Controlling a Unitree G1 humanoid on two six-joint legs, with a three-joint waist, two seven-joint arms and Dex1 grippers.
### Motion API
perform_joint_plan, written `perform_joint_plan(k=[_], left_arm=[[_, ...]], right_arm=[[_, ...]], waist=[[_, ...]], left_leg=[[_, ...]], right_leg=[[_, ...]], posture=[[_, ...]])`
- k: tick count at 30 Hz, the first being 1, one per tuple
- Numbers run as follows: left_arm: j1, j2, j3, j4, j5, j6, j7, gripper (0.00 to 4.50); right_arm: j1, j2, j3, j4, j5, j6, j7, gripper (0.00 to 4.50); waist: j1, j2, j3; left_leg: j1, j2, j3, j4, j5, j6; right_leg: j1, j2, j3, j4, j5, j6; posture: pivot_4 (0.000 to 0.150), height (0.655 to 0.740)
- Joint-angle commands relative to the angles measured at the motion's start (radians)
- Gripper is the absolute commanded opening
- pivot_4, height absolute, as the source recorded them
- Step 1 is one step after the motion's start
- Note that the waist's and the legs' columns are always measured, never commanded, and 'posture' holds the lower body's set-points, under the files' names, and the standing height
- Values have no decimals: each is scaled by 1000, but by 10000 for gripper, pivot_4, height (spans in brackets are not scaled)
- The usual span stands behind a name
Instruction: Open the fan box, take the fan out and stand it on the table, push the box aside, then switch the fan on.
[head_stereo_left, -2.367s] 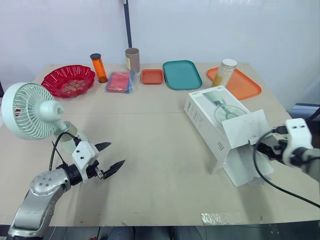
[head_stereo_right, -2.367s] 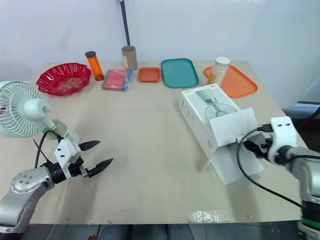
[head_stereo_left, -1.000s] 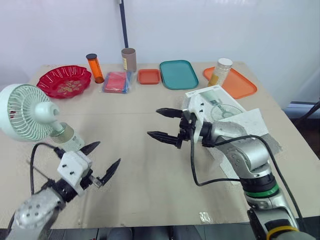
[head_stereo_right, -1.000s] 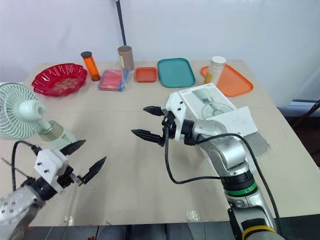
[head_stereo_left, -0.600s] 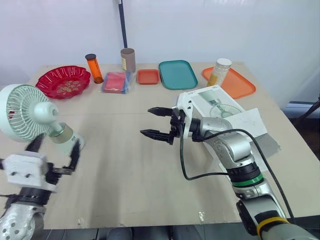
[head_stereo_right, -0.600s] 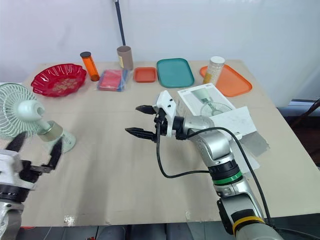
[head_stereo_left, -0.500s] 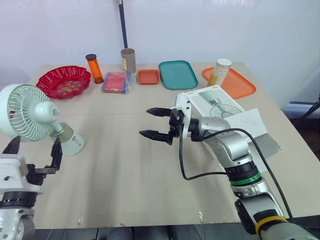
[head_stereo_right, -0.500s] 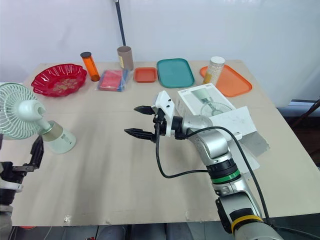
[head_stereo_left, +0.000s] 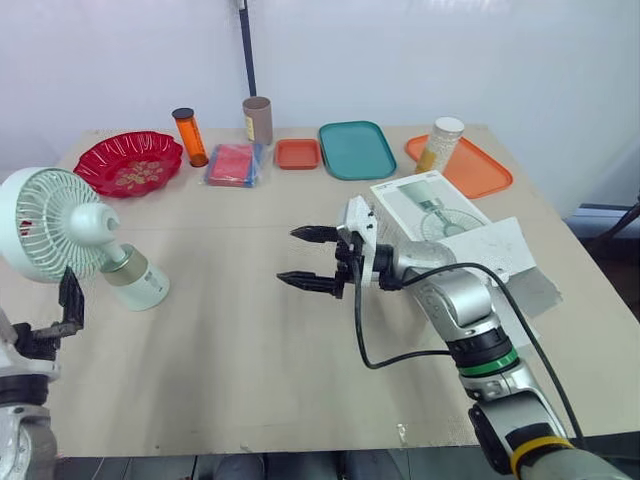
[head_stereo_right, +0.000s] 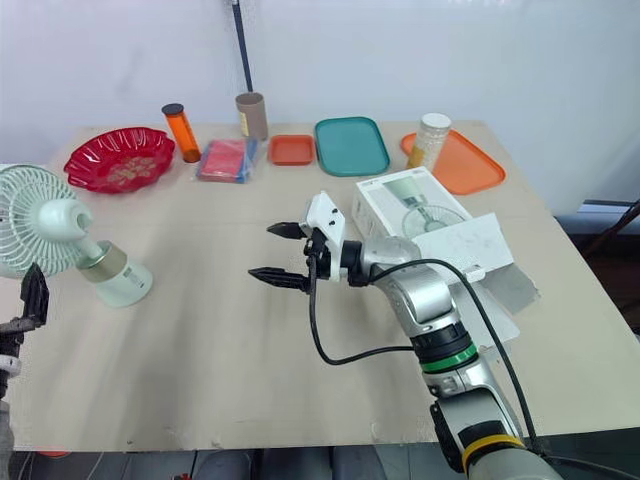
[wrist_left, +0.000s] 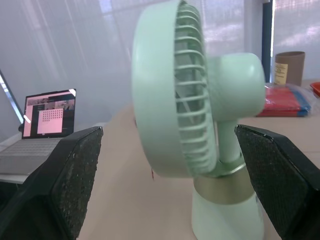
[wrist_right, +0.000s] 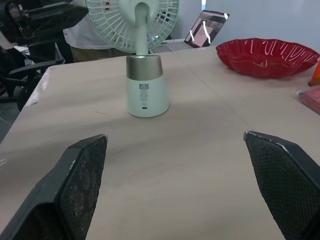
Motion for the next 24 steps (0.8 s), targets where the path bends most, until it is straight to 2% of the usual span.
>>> perform_joint_plan(k=[1,14,17,20,23,24], left_arm=[[-30,37,9,8,-5,21,10,45000],[-119,86,4,61,20,73,38,45000],[-116,89,14,77,-14,100,20,45000],[-101,112,31,109,-24,104,-17,38425],[-98,141,51,152,-37,88,-53,29051],[-100,149,53,158,-39,85,-59,23874]], right_arm=[[8,0,-17,-61,1,-9,-11,44620],[46,-13,-14,-108,-5,1,-35,44620],[52,-13,-14,-116,-8,5,-41,44620],[53,-13,-14,-121,-8,9,-46,45000],[53,-16,-15,-120,-9,11,-48,45000],[53,-18,-14,-120,-11,11,-48,45000]], waist=[[0,0,0],[0,-1,0],[0,-1,0],[-2,-1,0],[-1,-1,0],[-1,-1,0]], left_leg=[[0,0,0,0,0,0],[0,0,0,0,0,0],[0,0,0,0,0,0],[0,0,0,0,0,0],[0,0,0,0,0,0],[0,0,0,0,0,0]], right_leg=[[0,0,0,0,0,0],[0,0,0,0,0,0],[0,0,0,0,0,0],[-1,0,0,0,0,0],[-1,0,0,0,0,0],[0,0,0,0,0,0]], posture=[[1500,7400],[1500,7400],[1500,7400],[1500,7400],[1500,7400],[1500,7400]])
